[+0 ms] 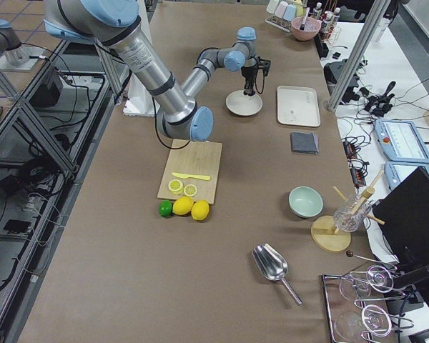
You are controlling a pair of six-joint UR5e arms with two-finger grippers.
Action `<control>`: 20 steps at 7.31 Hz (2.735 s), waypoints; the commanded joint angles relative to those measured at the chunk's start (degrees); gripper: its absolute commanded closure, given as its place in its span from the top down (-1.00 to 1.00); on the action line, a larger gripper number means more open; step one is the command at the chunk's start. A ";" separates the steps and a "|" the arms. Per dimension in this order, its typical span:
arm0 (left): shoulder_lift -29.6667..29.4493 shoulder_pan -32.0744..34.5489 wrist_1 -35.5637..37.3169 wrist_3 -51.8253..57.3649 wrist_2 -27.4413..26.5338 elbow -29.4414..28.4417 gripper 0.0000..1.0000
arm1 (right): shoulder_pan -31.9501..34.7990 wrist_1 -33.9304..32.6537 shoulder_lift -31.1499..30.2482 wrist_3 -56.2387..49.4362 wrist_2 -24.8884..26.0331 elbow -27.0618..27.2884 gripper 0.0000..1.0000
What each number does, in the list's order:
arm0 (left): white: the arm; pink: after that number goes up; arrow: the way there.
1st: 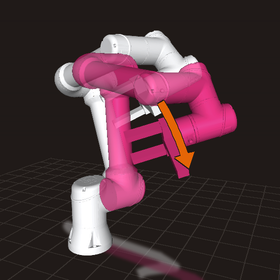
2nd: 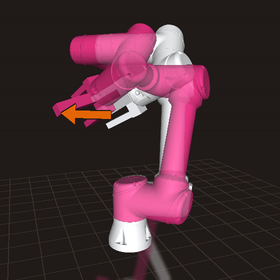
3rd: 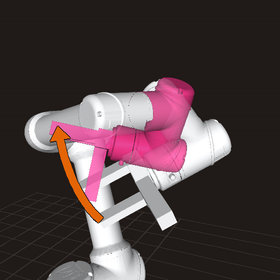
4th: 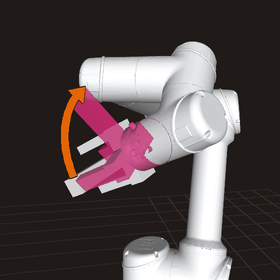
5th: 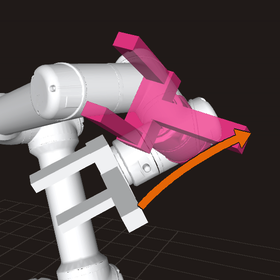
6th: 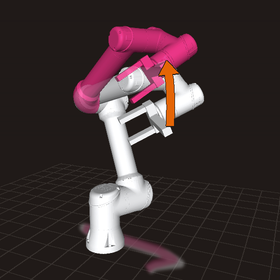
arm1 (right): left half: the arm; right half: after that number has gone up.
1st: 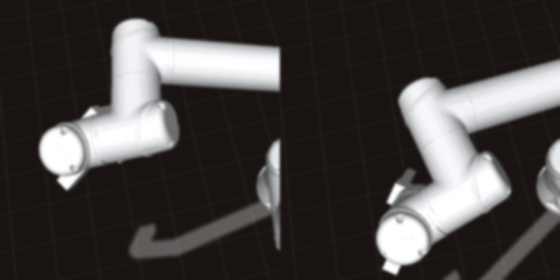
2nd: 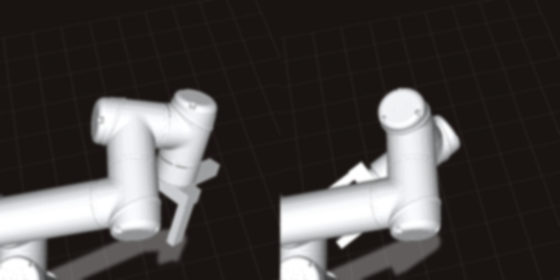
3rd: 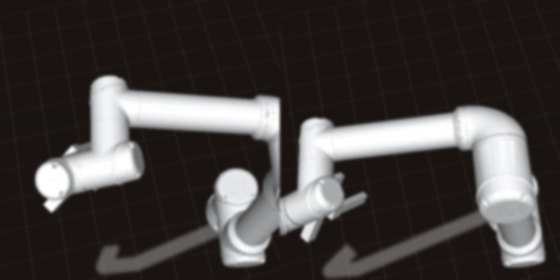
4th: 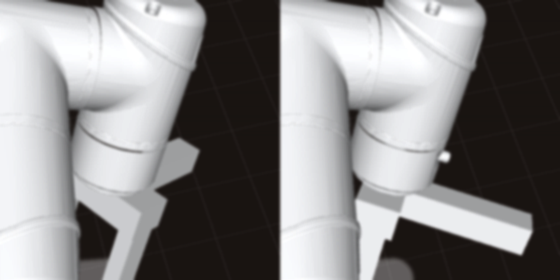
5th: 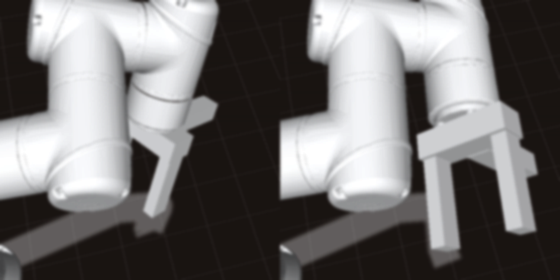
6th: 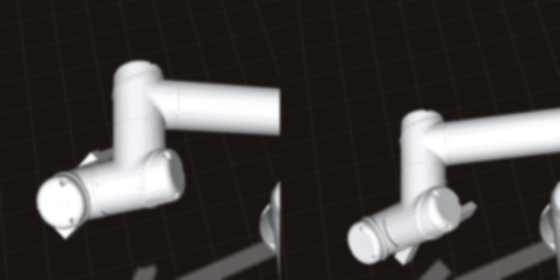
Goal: Place red cherry on plate
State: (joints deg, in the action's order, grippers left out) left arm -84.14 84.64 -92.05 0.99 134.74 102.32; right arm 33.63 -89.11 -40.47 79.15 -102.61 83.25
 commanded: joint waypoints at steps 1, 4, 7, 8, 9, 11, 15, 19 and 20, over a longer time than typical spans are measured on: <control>0.12 0.00 0.03 -0.03 0.00 -0.19 0.96 | -1.82 0.87 0.04 0.30 3.21 -1.25 0.15; 0.12 0.00 0.12 -0.03 0.09 0.07 0.96 | -1.73 0.96 -2.14 -0.75 3.30 0.32 1.00; 0.03 0.00 0.12 -0.46 0.00 0.59 0.96 | 9.82 0.78 -24.49 -18.61 -8.25 19.09 1.00; -0.06 0.09 0.12 -0.55 0.00 0.86 0.96 | 15.44 0.52 -30.66 -26.25 -13.00 22.53 1.00; 0.11 0.09 0.12 -0.55 0.00 1.73 0.96 | 20.37 0.52 -36.81 -33.46 -17.31 24.66 1.00; 0.03 0.09 0.03 -0.64 -0.44 1.83 0.96 | 30.83 0.43 -46.41 -51.38 -22.87 24.42 1.00; 0.20 0.09 0.12 -0.64 -0.61 4.11 0.96 | 53.94 -0.98 -53.66 -82.49 -28.86 13.30 1.00; 0.29 0.26 0.12 -0.55 -2.89 5.34 0.96 | 55.22 -0.37 -51.91 -85.65 -25.03 11.58 1.00; 0.29 0.26 0.12 -0.64 -2.90 5.52 0.96 | 55.22 -0.36 -51.99 -85.65 -25.09 11.67 1.00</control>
State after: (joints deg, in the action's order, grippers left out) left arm -83.86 84.89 -91.93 0.42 132.33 107.49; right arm 88.80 -89.65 -92.66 -6.49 -128.75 94.93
